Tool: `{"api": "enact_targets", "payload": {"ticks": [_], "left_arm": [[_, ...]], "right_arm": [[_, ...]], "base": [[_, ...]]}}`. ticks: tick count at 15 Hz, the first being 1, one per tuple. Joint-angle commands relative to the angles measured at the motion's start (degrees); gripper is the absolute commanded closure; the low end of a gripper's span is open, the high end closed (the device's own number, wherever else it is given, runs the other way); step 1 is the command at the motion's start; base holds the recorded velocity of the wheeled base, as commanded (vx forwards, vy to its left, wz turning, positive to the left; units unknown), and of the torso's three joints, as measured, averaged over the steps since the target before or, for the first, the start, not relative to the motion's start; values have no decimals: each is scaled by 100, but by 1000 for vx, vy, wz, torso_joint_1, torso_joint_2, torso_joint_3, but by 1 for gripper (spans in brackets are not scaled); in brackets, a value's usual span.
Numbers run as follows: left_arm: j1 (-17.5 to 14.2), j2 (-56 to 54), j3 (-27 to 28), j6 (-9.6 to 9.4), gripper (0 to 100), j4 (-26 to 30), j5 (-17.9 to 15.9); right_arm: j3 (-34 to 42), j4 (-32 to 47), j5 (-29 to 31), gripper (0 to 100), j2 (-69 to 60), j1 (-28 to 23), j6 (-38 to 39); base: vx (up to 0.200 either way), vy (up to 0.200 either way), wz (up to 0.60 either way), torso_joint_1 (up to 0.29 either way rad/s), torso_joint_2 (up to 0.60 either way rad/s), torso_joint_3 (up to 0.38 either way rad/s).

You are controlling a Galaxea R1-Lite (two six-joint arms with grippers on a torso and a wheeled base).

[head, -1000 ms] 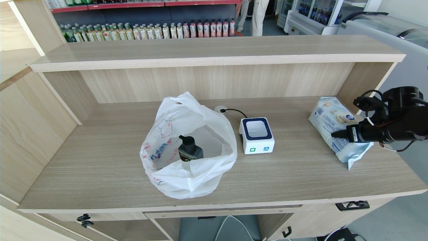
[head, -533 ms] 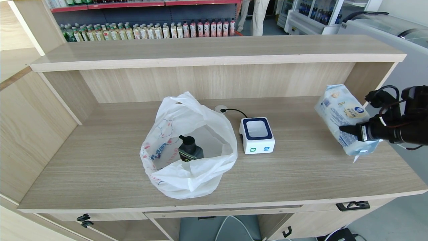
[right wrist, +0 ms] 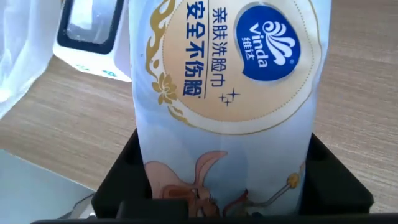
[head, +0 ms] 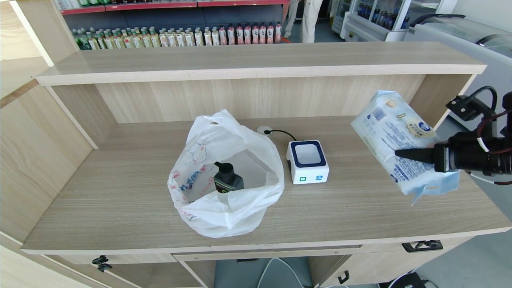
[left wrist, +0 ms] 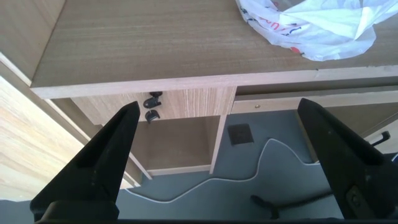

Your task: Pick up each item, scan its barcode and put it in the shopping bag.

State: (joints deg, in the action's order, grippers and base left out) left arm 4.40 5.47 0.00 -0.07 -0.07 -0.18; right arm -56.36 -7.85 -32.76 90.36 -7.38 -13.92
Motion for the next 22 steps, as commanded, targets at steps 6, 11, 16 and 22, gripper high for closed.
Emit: {"api": "enact_targets", "payload": {"ticks": [6, 11, 16, 22], "left_arm": [[-1, -2, 0, -1, 0, -1, 1], [-1, -2, 0, -1, 0, -1, 1], [-1, -2, 0, -1, 0, -1, 1], [-1, -2, 0, -1, 0, -1, 1]], "right_arm": [[872, -111, -1541, 100, -1820, 166, -963], [723, 398, -1936, 100, -2347, 219, -1007], [1074, 2270, -1216, 100, -3876, 1133, -1060], [459, 3290, 76, 100, -4043, 2821, -638]], "base": [[0, 0, 0, 0, 0, 0], [0, 0, 0, 0, 0, 0], [0, 0, 0, 0, 0, 0], [0, 0, 0, 0, 0, 0]]}}
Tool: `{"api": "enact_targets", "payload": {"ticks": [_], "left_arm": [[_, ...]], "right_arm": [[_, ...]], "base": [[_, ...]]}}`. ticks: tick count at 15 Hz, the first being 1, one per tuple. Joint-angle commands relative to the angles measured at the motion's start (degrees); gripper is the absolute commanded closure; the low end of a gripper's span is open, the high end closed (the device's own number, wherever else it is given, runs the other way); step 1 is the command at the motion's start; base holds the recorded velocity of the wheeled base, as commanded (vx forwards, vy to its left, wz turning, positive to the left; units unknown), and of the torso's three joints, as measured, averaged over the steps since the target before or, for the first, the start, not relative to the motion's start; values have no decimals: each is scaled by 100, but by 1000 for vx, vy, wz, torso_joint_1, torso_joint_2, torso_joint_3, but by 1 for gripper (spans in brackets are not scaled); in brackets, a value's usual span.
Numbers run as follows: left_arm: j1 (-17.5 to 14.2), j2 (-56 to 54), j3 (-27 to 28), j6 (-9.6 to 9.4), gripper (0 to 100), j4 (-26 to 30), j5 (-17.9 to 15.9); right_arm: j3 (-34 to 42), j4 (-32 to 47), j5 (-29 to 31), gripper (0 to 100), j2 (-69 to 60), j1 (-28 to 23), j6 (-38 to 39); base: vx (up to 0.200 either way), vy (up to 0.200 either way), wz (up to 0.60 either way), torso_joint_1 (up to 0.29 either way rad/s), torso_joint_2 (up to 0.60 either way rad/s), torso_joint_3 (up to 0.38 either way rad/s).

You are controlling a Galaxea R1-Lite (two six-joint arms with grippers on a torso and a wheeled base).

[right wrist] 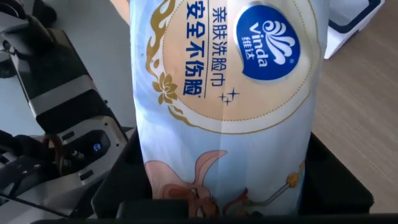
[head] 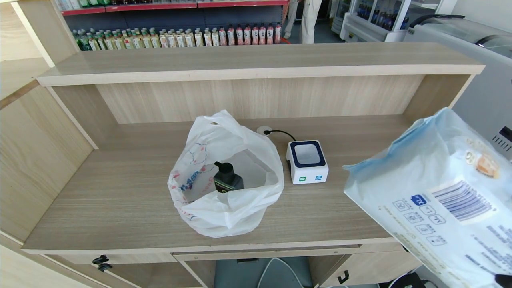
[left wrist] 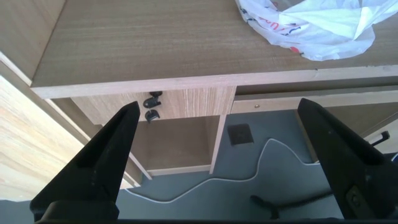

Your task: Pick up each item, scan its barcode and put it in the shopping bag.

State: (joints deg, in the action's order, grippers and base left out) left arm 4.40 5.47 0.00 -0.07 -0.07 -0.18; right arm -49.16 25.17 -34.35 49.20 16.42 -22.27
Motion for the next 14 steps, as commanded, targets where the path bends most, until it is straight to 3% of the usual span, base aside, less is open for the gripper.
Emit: {"api": "enact_targets", "payload": {"ticks": [1, 5, 9, 14], "left_arm": [[-1, -2, 0, -1, 0, -1, 1], [-1, -2, 0, -1, 0, -1, 1], [-1, -2, 0, -1, 0, -1, 1], [-1, -2, 0, -1, 0, -1, 1]], "right_arm": [[-462, -12, 588, 100, 195, 801, 461], [-884, 67, 1616, 100, 424, 1566, 1568], [-1649, 1622, 1757, 100, 380, 2454, 1480], [-1913, 1693, 1739, 100, 722, 3086, 953]], "base": [[0, 0, 0, 0, 0, 0], [0, 0, 0, 0, 0, 0], [0, 0, 0, 0, 0, 0], [0, 0, 0, 0, 0, 0]]}}
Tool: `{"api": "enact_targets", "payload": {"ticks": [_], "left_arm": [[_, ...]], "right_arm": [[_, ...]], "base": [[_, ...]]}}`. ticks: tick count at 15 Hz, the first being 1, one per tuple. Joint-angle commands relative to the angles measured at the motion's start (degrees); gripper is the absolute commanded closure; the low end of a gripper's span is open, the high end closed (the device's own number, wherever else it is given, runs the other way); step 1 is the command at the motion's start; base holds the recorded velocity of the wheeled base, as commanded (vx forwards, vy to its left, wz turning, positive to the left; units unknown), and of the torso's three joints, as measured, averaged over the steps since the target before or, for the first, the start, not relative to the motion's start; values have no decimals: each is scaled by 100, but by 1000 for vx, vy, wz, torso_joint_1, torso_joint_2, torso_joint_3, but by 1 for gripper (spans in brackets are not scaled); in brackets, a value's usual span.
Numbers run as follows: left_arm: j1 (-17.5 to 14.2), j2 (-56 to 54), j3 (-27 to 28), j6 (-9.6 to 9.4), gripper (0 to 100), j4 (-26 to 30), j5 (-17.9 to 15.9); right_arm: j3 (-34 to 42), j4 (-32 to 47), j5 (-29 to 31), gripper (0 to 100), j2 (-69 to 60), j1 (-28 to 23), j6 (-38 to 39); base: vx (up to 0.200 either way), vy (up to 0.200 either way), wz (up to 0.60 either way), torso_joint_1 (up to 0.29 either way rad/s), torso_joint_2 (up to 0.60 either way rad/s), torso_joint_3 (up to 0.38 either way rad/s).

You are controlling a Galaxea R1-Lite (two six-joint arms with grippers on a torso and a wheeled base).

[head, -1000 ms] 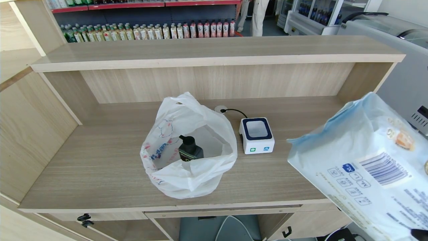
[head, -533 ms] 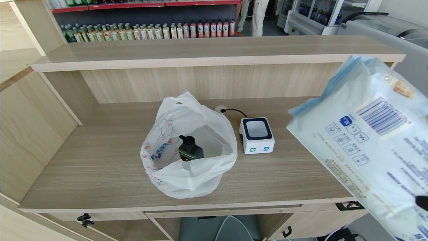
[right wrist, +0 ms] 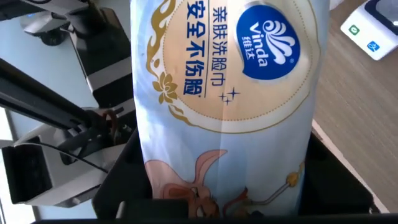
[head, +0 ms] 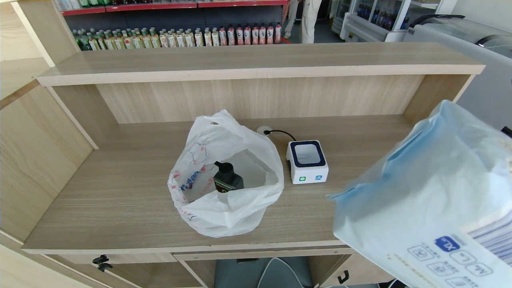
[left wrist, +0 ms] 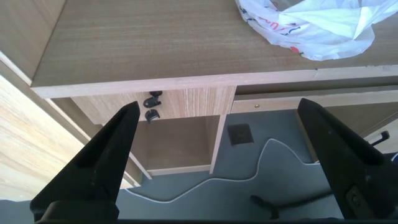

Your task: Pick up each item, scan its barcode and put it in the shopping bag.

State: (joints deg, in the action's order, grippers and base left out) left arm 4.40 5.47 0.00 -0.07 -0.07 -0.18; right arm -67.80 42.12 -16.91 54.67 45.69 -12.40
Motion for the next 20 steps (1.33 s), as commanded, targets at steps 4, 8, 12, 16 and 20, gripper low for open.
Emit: {"api": "enact_targets", "payload": {"ticks": [4, 8, 12, 16, 20], "left_arm": [[-1, -2, 0, -1, 0, -1, 1], [-1, -2, 0, -1, 0, -1, 1], [-1, -2, 0, -1, 0, -1, 1], [-1, -2, 0, -1, 0, -1, 1], [-1, -2, 0, -1, 0, -1, 1]], "right_arm": [[-49, 16, -5, 100, 377, 239, -8], [-207, 16, -5, 100, 685, 54, 18], [-558, 95, -32, 100, 852, -183, 36], [-594, 121, -32, 100, 878, -157, 27], [-725, 121, -23, 100, 905, -104, 27]], "base": [[0, 0, 0, 0, 0, 0], [0, 0, 0, 0, 0, 0], [0, 0, 0, 0, 0, 0], [0, 0, 0, 0, 0, 0], [0, 0, 0, 0, 0, 0]]}}
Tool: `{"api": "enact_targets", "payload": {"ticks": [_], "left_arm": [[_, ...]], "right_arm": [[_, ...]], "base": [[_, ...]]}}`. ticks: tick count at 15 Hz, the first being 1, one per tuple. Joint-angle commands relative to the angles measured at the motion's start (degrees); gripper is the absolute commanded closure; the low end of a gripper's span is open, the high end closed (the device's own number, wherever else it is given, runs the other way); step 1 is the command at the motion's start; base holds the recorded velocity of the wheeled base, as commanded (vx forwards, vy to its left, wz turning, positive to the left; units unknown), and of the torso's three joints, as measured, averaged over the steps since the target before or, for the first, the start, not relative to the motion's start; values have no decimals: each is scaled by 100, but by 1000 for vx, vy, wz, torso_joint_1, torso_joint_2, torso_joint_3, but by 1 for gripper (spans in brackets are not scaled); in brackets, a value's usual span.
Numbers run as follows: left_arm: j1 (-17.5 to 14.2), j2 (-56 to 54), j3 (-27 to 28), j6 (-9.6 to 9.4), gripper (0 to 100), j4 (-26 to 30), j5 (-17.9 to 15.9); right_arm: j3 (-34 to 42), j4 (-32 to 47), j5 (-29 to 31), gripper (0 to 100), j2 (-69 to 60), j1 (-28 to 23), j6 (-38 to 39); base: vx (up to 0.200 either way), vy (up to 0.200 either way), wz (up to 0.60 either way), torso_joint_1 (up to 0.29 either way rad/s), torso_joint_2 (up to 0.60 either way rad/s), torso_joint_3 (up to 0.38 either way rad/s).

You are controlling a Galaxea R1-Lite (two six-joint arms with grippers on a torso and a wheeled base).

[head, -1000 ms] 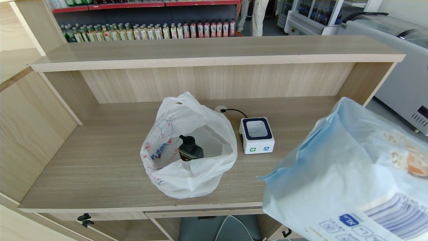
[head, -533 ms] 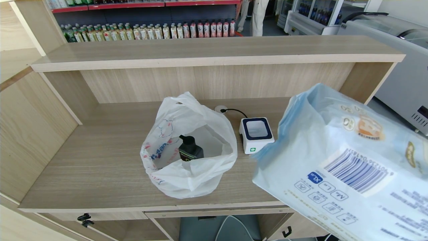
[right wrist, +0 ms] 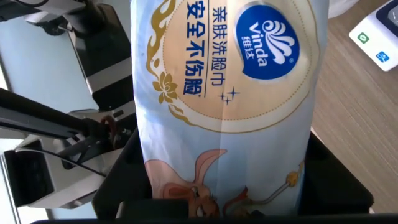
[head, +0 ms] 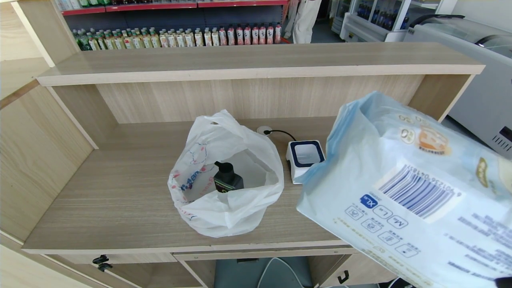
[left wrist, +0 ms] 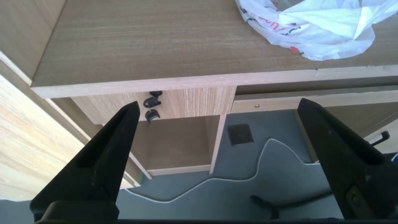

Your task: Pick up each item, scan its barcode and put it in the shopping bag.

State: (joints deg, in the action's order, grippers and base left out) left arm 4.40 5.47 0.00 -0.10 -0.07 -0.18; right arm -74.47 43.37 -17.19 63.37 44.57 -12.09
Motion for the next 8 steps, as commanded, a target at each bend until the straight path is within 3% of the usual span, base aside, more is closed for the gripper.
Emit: {"api": "enact_targets", "payload": {"ticks": [1, 7, 8], "left_arm": [[-1, -2, 0, 1, 0, -1, 1], [-1, -2, 0, 1, 0, -1, 1], [-1, -2, 0, 1, 0, -1, 1]], "right_arm": [[-155, -4, 14, 100, 106, 17, -4], [-182, -66, 330, 100, 281, -71, -215], [-103, -549, 506, 100, 378, -528, -830]], "base": [[0, 0, 0, 0, 0, 0], [0, 0, 0, 0, 0, 0], [0, 0, 0, 0, 0, 0]]}}
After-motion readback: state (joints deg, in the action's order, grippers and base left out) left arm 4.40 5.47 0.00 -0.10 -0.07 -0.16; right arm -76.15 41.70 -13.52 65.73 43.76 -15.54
